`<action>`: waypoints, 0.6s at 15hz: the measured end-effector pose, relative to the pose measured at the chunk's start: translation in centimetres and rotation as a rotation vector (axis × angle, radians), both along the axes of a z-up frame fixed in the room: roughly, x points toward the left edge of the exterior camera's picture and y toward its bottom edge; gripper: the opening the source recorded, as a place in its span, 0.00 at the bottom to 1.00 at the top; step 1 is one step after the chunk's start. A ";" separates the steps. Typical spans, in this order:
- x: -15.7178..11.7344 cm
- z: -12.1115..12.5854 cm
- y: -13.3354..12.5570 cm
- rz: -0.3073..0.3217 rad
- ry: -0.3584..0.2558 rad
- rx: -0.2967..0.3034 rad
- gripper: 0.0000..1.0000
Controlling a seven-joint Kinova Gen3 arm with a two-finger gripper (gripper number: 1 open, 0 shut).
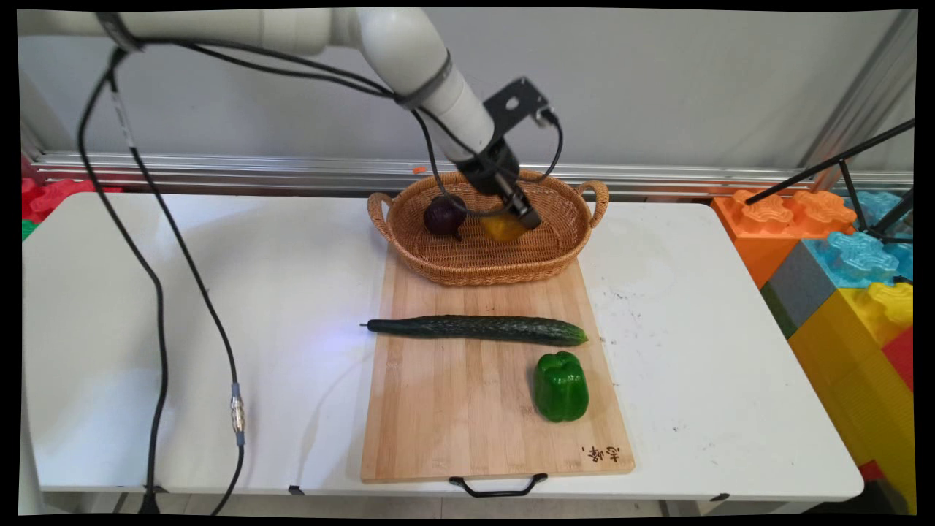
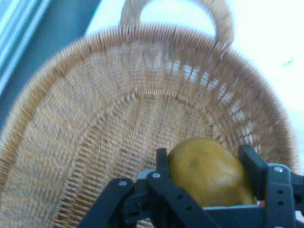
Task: Place the picked object on the cutting board
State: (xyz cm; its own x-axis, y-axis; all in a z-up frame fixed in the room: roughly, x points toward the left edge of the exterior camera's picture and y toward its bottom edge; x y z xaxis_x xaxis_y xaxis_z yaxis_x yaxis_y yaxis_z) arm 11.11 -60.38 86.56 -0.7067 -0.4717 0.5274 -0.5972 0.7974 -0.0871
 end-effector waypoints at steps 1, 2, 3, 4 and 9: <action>0.1 1.1 0.6 -0.012 0.012 -0.017 0.00; 0.2 1.8 1.0 -0.020 0.020 -0.026 0.00; 0.4 2.9 1.7 -0.031 0.027 -0.036 0.00; 0.9 3.9 2.6 -0.044 0.032 -0.042 0.00; 3.3 7.0 8.1 -0.146 0.034 -0.001 0.00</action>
